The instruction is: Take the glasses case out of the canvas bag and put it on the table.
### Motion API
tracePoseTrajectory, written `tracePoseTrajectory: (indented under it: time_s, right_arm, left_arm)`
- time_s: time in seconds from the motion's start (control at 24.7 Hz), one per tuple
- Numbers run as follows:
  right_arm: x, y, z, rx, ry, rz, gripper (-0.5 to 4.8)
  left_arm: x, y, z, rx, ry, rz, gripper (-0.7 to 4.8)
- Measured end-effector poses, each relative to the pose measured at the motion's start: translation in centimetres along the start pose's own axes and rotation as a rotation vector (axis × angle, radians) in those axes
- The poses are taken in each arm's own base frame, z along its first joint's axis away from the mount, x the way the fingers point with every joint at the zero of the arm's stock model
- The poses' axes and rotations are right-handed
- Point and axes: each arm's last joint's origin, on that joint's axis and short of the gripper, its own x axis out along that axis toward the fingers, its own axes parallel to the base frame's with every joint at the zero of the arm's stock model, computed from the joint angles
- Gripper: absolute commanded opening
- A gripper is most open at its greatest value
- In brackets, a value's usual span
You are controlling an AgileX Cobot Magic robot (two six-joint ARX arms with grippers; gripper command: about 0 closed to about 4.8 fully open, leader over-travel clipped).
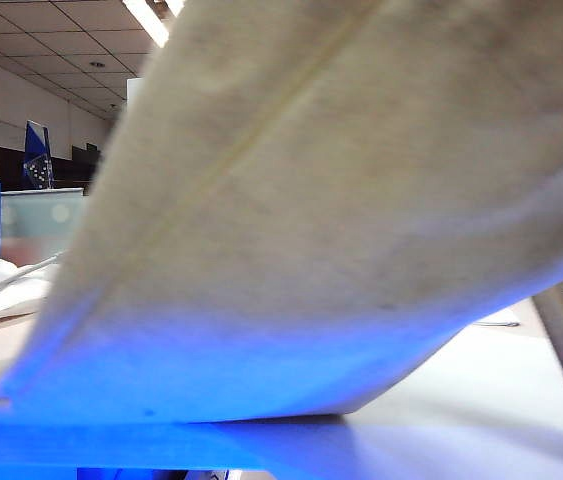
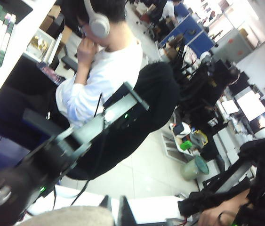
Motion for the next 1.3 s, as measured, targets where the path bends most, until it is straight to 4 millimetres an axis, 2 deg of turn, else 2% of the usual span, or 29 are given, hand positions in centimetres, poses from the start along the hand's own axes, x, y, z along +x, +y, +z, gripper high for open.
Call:
tracePoseTrajectory:
  time_s: [0.04, 0.16, 0.45, 0.49, 0.61, 0.65, 0.77, 0.85, 0.97, 1.05, 1.09, 1.17, 1.26, 1.3]
  right_arm:
    - [1.3, -0.3, -0.4, 0.012, 0.044, -0.006, 0.14]
    - [2.9, -0.5, 0.1, 0.013, 0.031, 0.038, 0.28]
    - [4.2, 1.1, 2.2, 0.012, -0.126, 0.066, 0.35]
    - [4.9, 1.0, 2.1, 0.025, -0.104, 0.044, 0.35]
    - [8.4, 0.3, 1.0, 0.086, 0.03, -0.019, 0.36]
    - [9.1, 0.1, 1.1, 0.097, 0.014, -0.022, 0.35]
    - [8.9, -0.8, 2.3, 0.129, -0.11, -0.073, 0.35]
    - [8.4, -2.6, 2.2, 0.186, -0.122, -0.164, 0.35]
    - [7.3, -6.3, 1.4, 0.335, -0.126, -0.298, 0.29]
    - [7.1, -7.1, 1.3, 0.386, -0.143, -0.319, 0.3]
    - [7.2, -6.8, 1.4, 0.386, -0.148, -0.297, 0.3]
    - [8.3, -3.1, 2.4, 0.304, -0.153, -0.151, 0.3]
    - [8.7, 0.9, 3.8, 0.203, -0.213, -0.126, 0.3]
    - [8.4, 1.2, 4.9, 0.198, -0.247, -0.15, 0.3]
  left_arm:
    - [0.0, -0.1, 0.1, -0.001, -0.007, -0.006, 0.3]
    - [0.0, -0.1, 0.1, -0.011, -0.005, -0.009, 0.3]
    - [0.0, 0.0, 0.2, -0.014, -0.014, 0.011, 0.3]
    - [0.0, 0.0, 0.2, -0.014, -0.015, 0.013, 0.3]
    - [0.6, -0.3, -0.1, -0.02, 0.006, -0.001, 0.3]
    - [0.9, -0.4, -0.2, -0.022, 0.017, -0.011, 0.3]
    - [1.6, -0.9, -0.4, -0.011, 0.039, -0.043, 0.3]
    - [1.7, -1.0, -0.6, -0.023, 0.054, -0.053, 0.3]
    - [2.3, -1.1, -1.0, -0.053, 0.089, -0.061, 0.3]
    - [2.5, -1.2, -1.1, -0.048, 0.095, -0.065, 0.3]
    - [2.6, -1.3, -1.2, -0.045, 0.099, -0.069, 0.3]
    - [2.9, -1.6, -1.2, -0.03, 0.107, -0.091, 0.3]
    - [2.8, -1.6, -1.2, -0.029, 0.106, -0.092, 0.3]
    - [2.8, -1.6, -1.2, -0.027, 0.105, -0.093, 0.3]
